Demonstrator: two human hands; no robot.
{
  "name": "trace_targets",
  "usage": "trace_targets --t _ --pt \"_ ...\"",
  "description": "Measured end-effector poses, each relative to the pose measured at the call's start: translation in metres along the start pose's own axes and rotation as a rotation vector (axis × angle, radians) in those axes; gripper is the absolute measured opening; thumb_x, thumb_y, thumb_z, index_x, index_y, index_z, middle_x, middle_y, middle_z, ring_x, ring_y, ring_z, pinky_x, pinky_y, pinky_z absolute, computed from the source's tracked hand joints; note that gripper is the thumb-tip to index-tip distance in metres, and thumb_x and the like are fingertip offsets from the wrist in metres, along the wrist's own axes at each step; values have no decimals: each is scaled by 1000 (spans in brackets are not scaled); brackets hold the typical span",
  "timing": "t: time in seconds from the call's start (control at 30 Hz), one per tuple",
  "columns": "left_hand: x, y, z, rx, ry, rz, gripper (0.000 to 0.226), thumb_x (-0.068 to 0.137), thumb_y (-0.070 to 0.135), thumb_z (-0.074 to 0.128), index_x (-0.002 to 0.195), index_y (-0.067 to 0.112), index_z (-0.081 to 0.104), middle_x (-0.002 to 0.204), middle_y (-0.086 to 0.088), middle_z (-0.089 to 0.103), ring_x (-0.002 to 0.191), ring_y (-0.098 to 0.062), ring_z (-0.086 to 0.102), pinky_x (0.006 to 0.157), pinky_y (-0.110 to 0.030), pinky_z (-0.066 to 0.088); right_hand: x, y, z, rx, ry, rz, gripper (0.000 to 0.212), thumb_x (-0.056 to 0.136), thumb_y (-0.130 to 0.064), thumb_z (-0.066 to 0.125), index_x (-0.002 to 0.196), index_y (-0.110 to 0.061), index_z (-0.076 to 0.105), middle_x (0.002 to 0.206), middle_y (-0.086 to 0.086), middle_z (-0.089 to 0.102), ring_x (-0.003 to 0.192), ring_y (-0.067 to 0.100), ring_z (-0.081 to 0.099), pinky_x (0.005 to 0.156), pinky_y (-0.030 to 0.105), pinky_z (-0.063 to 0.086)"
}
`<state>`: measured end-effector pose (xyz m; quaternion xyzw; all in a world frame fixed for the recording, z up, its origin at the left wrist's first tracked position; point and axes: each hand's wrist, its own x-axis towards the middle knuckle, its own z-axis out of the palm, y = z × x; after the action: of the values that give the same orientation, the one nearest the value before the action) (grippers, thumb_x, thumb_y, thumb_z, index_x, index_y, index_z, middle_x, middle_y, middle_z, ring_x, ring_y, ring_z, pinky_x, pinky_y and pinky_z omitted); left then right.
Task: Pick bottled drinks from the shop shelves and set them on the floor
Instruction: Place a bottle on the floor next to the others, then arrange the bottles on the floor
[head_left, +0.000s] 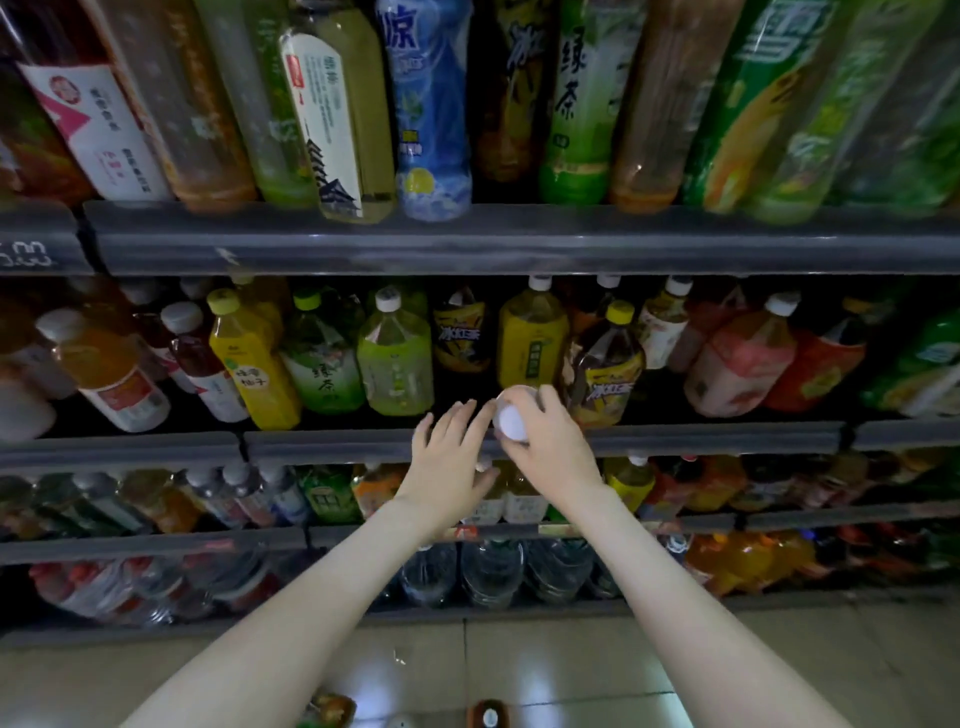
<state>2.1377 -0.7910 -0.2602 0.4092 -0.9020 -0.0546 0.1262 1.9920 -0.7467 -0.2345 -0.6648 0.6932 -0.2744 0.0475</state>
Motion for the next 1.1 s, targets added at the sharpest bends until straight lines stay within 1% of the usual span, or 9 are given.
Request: trace_targets --t 0.07,0.13,0.27,0.43,0.6,0.73,0.83,0.97,1.1 --pt "-16 12 2 -276 69 -50 77 94 34 57 153 17 10 146 -6 41 135 -21 35 112 -36 20 -7 -7 -12 111 107 -38 36 90 -26 65 121 -15 53 106 5 45 86 26 55 65 33 49" --pt "-35 24 4 -471 119 -107 78 91 29 63 152 12 16 134 -11 52 120 -25 49 102 -36 37 -14 -17 -21 192 149 -47 32 88 -34 64 114 -21 51 99 -2 42 76 21 53 58 32 45" --pt "-79 30 19 -595 155 -237 72 91 28 64 148 6 24 145 -10 41 131 -22 41 103 -35 42 -38 -27 -10 409 -62 56 27 85 -40 63 104 -36 45 102 -9 46 90 13 52 69 32 44" --pt "-130 6 47 -520 -177 -345 60 92 32 61 141 17 31 129 -8 52 111 -24 54 79 -35 47 -76 -30 34 397 -318 143 28 81 -33 70 98 -31 48 102 -6 52 94 16 53 77 35 46" --pt "-188 -34 97 -382 -538 -486 53 96 30 49 143 16 29 139 -9 42 122 -32 48 95 -41 43 -113 -27 99 292 -564 318 26 80 -32 67 92 -30 44 101 -7 52 93 20 55 73 35 46" --pt "-250 -80 157 -347 -675 -613 51 97 30 45 144 16 29 140 -9 43 124 -28 48 94 -35 41 -149 -18 188 164 -714 447 27 85 -37 65 96 -25 43 101 -3 58 88 23 59 70 34 47" --pt "-299 -121 220 -357 -749 -718 50 99 30 42 145 17 27 141 -8 39 121 -28 49 92 -35 41 -180 -7 280 97 -759 531 28 87 -38 62 100 -23 42 106 2 60 82 23 55 65 29 39" --pt "-360 -179 328 -413 -737 -839 50 99 27 41 146 20 27 144 -4 35 122 -25 47 97 -35 40 -225 22 429 9 -812 581 44 87 -47 60 117 -19 44 110 6 60 94 29 61 67 32 41" --pt "-410 -225 427 -395 -669 -993 56 98 22 44 150 20 22 149 -6 28 127 -26 43 101 -35 39 -264 60 564 -6 -861 598 41 83 -28 70 112 -9 48 110 18 62 97 34 61 75 37 48"
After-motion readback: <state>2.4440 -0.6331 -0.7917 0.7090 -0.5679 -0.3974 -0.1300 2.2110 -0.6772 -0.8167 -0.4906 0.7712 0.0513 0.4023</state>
